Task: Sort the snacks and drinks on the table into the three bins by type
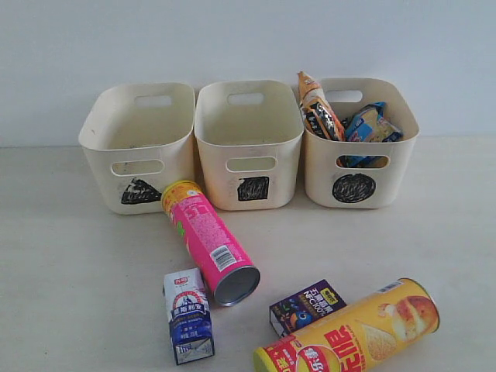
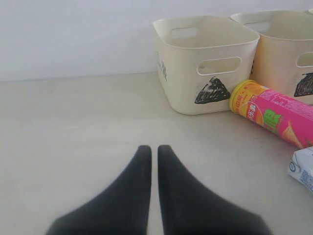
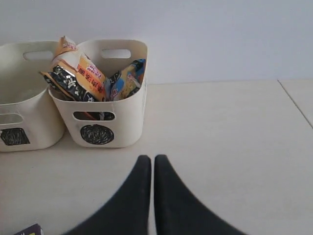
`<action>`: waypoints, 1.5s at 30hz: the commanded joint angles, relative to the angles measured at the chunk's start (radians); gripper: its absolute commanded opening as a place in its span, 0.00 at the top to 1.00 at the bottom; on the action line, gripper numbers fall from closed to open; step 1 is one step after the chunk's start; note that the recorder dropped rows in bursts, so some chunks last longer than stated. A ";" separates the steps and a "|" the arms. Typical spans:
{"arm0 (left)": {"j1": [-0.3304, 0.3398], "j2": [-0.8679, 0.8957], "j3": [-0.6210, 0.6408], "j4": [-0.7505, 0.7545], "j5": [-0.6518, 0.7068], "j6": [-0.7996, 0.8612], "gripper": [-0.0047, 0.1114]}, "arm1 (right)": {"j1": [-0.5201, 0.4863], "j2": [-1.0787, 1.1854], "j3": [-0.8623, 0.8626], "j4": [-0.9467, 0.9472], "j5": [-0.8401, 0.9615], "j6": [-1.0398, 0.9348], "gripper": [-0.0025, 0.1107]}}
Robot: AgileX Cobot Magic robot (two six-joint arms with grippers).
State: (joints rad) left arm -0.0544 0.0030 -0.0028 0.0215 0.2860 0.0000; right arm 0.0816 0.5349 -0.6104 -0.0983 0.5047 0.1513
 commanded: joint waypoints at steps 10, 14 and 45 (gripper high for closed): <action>0.003 -0.003 0.003 -0.005 -0.001 0.007 0.92 | -0.002 -0.411 0.208 0.007 -0.007 -0.117 0.98; 0.003 -0.003 0.003 -0.005 -0.001 0.007 0.92 | -0.002 -0.503 0.285 0.007 -0.007 -0.138 0.98; 0.003 -0.003 0.003 -0.005 -0.001 0.007 0.92 | -0.002 -0.535 0.610 0.119 -0.182 -0.204 0.98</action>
State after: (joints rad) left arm -0.0544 0.0030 -0.0028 0.0215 0.2860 0.0000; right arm 0.0816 0.0063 -0.0050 0.0183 0.3386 -0.0465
